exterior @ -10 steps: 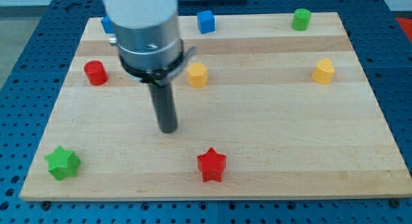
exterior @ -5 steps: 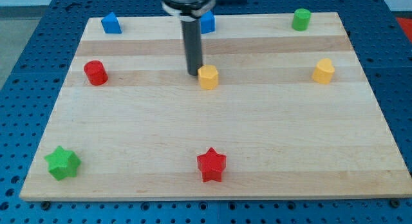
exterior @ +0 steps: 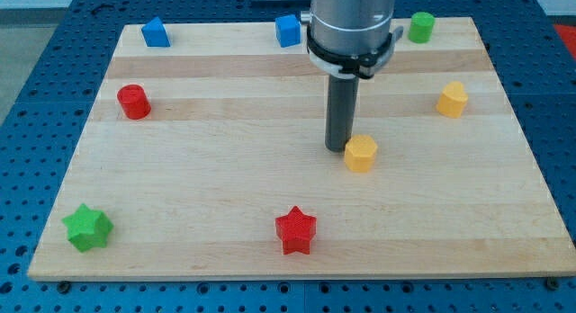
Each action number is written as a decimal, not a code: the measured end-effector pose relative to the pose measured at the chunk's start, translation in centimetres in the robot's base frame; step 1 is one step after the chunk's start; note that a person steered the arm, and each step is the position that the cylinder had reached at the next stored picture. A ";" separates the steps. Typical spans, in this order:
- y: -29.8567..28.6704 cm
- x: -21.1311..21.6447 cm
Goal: Push the yellow hexagon towards the bottom right
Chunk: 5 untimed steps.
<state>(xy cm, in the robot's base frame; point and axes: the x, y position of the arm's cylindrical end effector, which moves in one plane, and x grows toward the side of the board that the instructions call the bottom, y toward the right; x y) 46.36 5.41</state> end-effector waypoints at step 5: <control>11.5 3.9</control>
